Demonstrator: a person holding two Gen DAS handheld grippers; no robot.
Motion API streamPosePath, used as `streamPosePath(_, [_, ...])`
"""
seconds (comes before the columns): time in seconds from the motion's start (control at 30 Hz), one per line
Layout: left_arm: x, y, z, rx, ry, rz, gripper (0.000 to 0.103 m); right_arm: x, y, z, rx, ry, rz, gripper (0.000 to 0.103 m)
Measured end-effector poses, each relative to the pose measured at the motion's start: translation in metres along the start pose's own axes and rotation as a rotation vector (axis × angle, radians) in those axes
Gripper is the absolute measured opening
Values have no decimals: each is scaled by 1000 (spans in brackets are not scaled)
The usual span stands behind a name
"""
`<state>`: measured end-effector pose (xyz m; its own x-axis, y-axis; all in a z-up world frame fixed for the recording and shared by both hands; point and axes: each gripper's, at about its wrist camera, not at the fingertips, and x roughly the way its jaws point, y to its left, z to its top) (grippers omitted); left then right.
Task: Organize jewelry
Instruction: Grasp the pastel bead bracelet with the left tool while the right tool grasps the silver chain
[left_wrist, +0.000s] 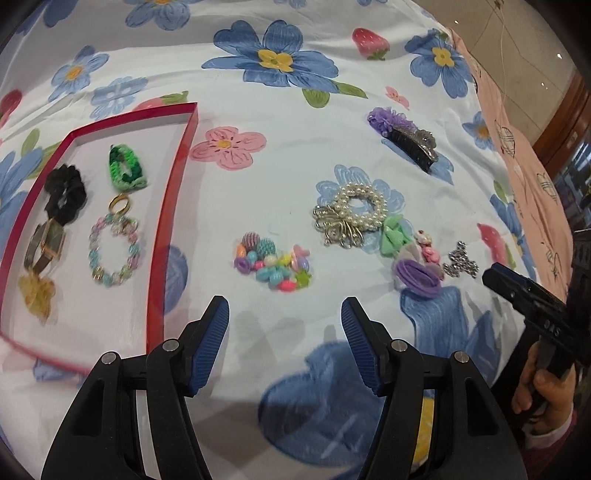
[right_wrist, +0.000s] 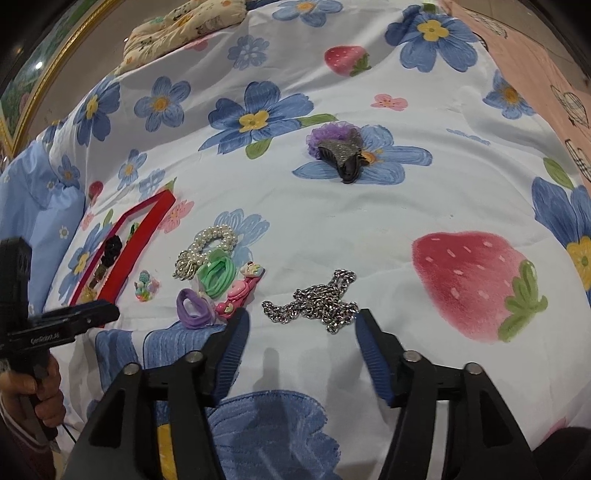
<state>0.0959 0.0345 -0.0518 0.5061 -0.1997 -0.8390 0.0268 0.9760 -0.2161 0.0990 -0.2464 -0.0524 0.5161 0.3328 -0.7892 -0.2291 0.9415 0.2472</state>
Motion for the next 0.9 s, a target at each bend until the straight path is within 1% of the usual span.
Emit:
streamPosePath(0.03, [3,0,2,4,3,4,65,3,1,0,-10,7,0,68])
streamPosePath(0.3, [38,3,20,19,39,35,65,30,2,3,-83,56,-47,68])
streamPosePath(0.4, [43,-2,21,55,21,59,65,40,2,3,-109,71,-62,68])
streamPosePath(0.43, [44,-3,21,64,19,64,58,42,4,3,-120,67,-66,67])
streamPosePath(0.5, [48,-5,20,73,28,44,45,45,5,3,-129,65,-78,64])
streamPosePath(0.57, [48,-6,21,86,23,39,35,46,4,2,-135,59,-98,49])
streamPosePath(0.6, [48,-7,21,93,24,30,29,46,3,3,-135,56,-105,46])
streamPosePath(0.67, [48,-7,21,97,22,23,27,46,-2,4,-126,53,-111,31])
streamPosePath(0.7, [47,-8,21,99,20,17,26,45,-3,5,-124,51,-115,26])
streamPosePath(0.73, [47,-8,21,98,20,11,26,45,-4,5,-122,50,-120,18])
streamPosePath(0.77, [46,-8,21,96,18,2,25,45,-5,6,-117,49,-119,14])
streamPosePath(0.87, [39,-6,20,75,10,-43,20,41,-10,8,-79,44,-88,12])
streamPosePath(0.9, [34,-4,20,64,3,-60,13,40,-11,9,-66,42,-76,11])
